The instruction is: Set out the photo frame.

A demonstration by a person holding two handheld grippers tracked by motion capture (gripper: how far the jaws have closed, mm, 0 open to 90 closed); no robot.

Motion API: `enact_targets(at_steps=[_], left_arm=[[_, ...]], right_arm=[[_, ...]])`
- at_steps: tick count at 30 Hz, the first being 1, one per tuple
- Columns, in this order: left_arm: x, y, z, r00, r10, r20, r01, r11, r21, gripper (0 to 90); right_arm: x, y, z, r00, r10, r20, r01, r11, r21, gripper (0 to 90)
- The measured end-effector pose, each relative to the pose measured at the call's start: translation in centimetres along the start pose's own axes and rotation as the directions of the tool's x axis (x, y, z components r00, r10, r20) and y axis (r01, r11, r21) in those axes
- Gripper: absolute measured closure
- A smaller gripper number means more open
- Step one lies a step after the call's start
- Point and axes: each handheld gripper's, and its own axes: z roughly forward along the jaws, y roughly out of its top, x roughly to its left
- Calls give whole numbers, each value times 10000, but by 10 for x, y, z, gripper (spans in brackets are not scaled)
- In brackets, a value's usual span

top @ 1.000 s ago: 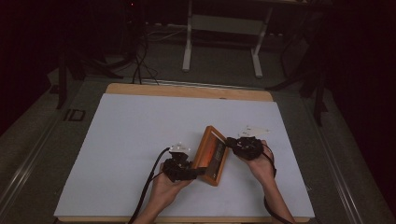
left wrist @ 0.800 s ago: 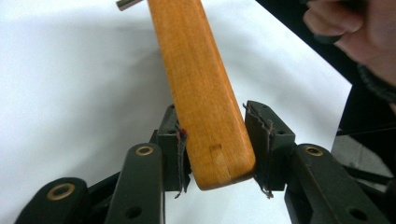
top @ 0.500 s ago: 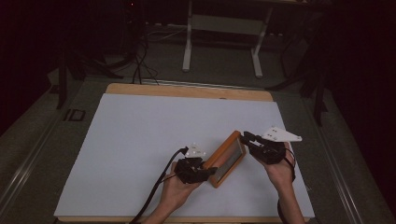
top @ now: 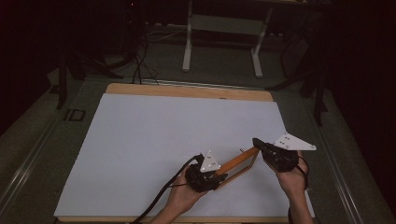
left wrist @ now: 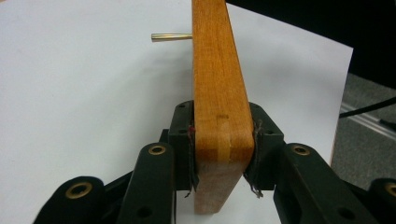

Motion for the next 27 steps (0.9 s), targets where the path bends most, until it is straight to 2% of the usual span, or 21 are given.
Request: enact_targets(at_steps=[6,7,8,9,10,11,17,19,23,27], left_arm=[[-2,-1,1,9999,70,76,-70,9999,-104,672],[-2,-2,1,9998,-63,178,65,9999,-123,669],[-1,-3,2,9995,-168,278,173,9997,-166,653],[0,-4,3,9989,-272,382,279,9995,-163,585],[1,-6,3,9985,-331,444,338,9993,-149,585],[1,-8,4,9981,-351,503,362,9991,-214,540],[2,-20,9,9986,-243,474,248,9996,-99,509],[3,-24,14,9990,-108,442,110,9999,-36,510],[3,-33,26,9980,-217,587,206,9996,191,551],[3,-38,34,9990,-120,433,113,9998,174,619]], right_arm=[[-1,-12,-1,9999,97,-123,-93,9994,338,900],[-1,-12,-1,9998,124,-136,-119,9993,358,900],[-1,-14,-1,9997,177,-159,-170,9991,384,900],[-1,-16,0,9995,183,-241,-172,9988,459,900],[-1,-16,0,9995,183,-241,-172,9988,459,900],[-1,-18,1,9995,138,-275,-122,9983,572,900],[-3,-22,0,9984,368,-423,-352,9987,381,900],[-3,-22,0,9982,408,-432,-392,9985,374,900],[-4,-22,1,9979,443,-462,-429,9986,312,900],[-4,-22,2,9975,495,-507,-481,9984,281,900]])
